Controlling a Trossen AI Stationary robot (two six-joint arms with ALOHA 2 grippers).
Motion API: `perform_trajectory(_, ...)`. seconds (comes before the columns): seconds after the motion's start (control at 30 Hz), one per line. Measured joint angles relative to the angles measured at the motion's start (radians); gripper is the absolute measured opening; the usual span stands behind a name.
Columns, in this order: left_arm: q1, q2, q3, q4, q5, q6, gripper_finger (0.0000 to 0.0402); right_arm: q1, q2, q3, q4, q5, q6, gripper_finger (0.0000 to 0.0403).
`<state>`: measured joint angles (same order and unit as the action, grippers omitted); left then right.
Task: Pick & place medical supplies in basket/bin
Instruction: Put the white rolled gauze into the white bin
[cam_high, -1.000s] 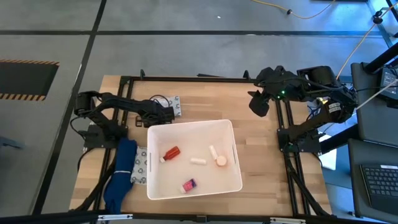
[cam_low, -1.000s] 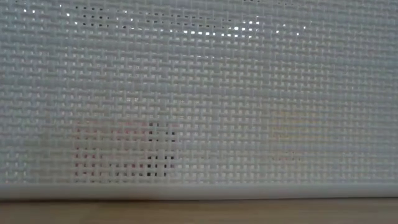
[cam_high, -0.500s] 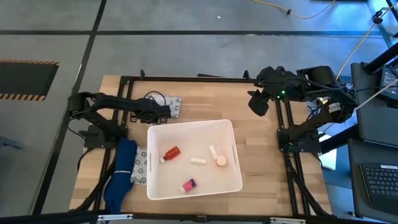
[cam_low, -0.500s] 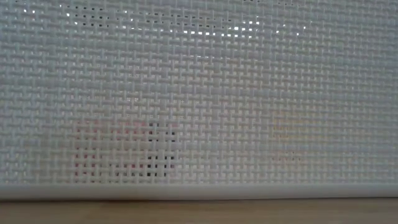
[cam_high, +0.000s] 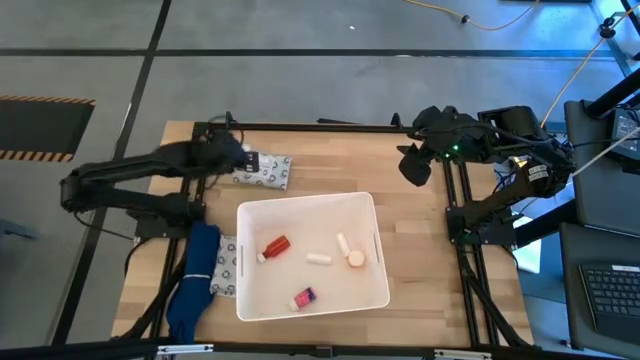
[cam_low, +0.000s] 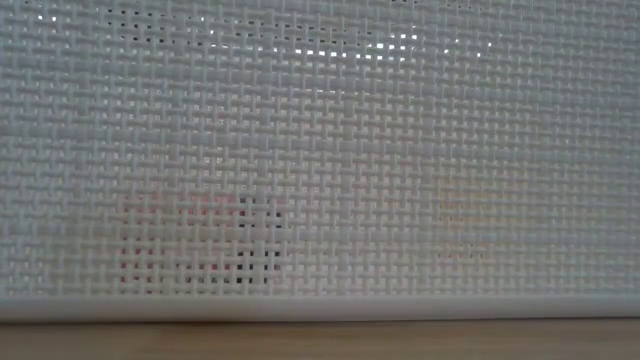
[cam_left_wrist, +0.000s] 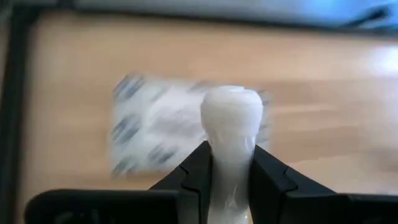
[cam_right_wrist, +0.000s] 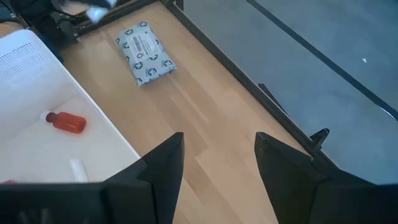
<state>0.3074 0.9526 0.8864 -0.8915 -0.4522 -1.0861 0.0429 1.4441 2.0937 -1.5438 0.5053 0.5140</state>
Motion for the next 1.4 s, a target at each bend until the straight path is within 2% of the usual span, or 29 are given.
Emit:
perform_trajectory(0.1,-0.02,-0.073,0.072,0.158,0.084,0.251,0.0073,0.0,0.0,-0.001,0.003,0.002,-0.001,0.0199)
perform_trajectory(0.2,-0.055,-0.112,0.138,0.369,0.286,0.469,0.0069,0.0,0.0,-0.017,0.008,0.003,0.002,0.0199)
perform_trajectory(0.3,-0.106,-0.102,0.206,0.489,0.511,0.581,0.0066,0.001,0.0,-0.045,0.008,0.047,0.008,0.0199)
perform_trajectory(0.37,-0.152,-0.071,0.251,0.493,0.581,0.62,0.0066,0.0,0.0,-0.071,0.009,0.084,0.034,0.0199)
perform_trajectory(0.47,-0.23,-0.001,0.289,0.477,0.583,0.649,0.0065,0.0,-0.009,-0.138,0.068,0.09,0.023,0.0199)
perform_trajectory(0.6,-0.306,0.116,0.314,0.457,0.602,0.663,0.0064,0.014,-0.067,-0.318,0.275,0.087,-0.044,0.0199)
perform_trajectory(0.83,-0.396,0.305,0.408,0.35,0.603,0.654,0.0064,0.059,-0.303,-0.667,0.717,0.054,-0.101,0.0199)
perform_trajectory(0.93,-0.405,0.383,0.472,0.319,0.6,0.655,0.0063,0.07,-0.386,-0.787,0.825,0.051,-0.1,0.0199)
perform_trajectory(1.07,-0.43,0.511,0.597,0.194,0.584,0.654,0.0063,0.073,-0.456,-0.898,0.881,0.05,-0.05,0.0199)
perform_trajectory(1.27,-0.495,0.719,0.873,-0.149,0.433,0.666,0.0063,0.073,-0.492,-1.005,0.882,0.036,0.014,0.0199)
perform_trajectory(1.4,-0.561,0.832,1.022,-0.239,0.418,0.729,0.0063,0.073,-0.492,-1.052,0.88,0.033,0.033,0.0199)
